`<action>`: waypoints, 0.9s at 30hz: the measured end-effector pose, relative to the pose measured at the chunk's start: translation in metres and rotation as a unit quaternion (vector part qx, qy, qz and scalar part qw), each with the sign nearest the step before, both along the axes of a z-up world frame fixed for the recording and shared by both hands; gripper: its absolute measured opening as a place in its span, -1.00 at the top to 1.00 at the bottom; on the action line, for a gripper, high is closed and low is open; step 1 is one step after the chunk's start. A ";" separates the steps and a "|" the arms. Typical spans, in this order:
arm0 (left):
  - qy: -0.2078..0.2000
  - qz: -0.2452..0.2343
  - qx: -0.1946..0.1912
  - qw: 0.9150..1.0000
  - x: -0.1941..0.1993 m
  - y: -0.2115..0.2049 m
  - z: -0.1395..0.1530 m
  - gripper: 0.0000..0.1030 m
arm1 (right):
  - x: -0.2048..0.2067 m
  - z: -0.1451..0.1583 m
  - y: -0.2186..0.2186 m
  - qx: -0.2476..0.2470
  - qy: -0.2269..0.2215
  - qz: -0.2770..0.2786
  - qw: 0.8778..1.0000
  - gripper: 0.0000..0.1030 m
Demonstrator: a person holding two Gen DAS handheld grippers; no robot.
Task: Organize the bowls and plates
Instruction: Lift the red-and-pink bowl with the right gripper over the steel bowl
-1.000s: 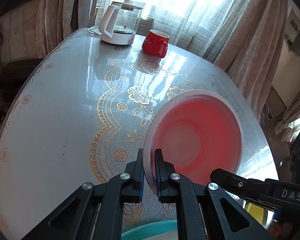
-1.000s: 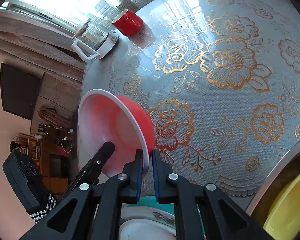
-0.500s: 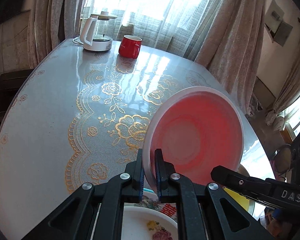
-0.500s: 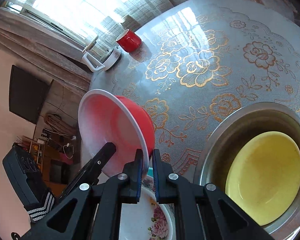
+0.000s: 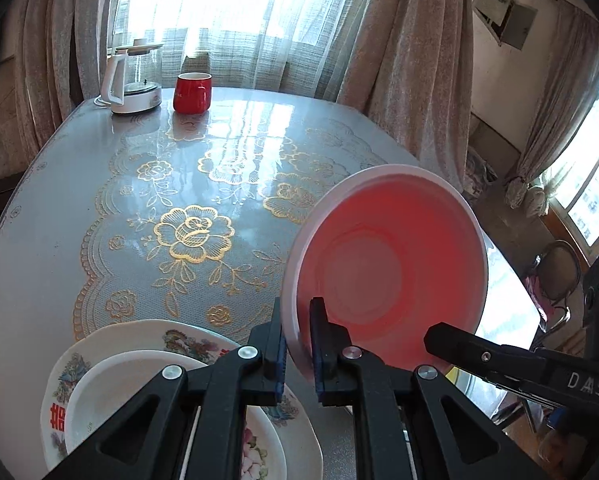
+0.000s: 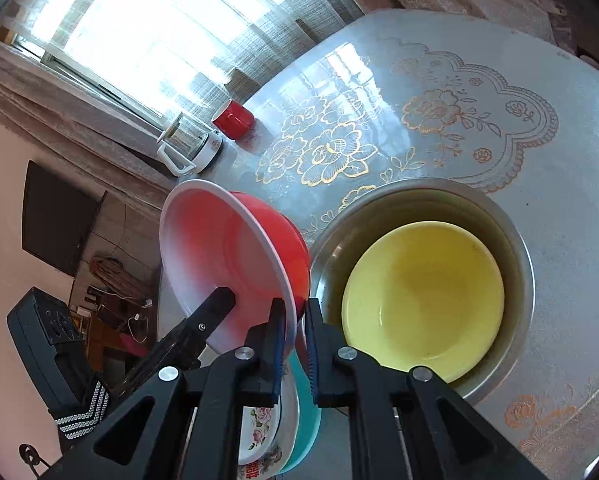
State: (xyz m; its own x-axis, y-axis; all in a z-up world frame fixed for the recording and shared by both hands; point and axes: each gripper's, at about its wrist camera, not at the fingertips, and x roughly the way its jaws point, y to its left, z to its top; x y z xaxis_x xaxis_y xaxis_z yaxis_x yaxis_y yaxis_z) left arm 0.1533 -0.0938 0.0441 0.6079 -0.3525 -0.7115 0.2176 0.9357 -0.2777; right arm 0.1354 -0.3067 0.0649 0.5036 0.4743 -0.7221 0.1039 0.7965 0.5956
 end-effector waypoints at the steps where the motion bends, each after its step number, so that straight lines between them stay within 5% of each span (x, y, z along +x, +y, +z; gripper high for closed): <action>1: 0.000 -0.005 0.001 1.000 -0.002 -0.005 0.000 0.79 | -0.002 0.000 -0.004 0.001 0.001 -0.006 1.000 0.80; 27: 0.030 -0.064 0.055 0.996 -0.022 -0.072 -0.029 0.75 | -0.046 -0.022 -0.058 0.003 0.035 -0.066 0.997 0.77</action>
State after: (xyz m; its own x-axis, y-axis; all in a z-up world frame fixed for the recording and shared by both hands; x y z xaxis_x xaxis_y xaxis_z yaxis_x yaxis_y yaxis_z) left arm 0.1312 -0.1660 0.0149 0.5180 -0.3426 -0.7838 0.3232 0.9268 -0.1915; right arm 0.0895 -0.3651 0.0424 0.5095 0.4114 -0.7558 0.2494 0.7700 0.5873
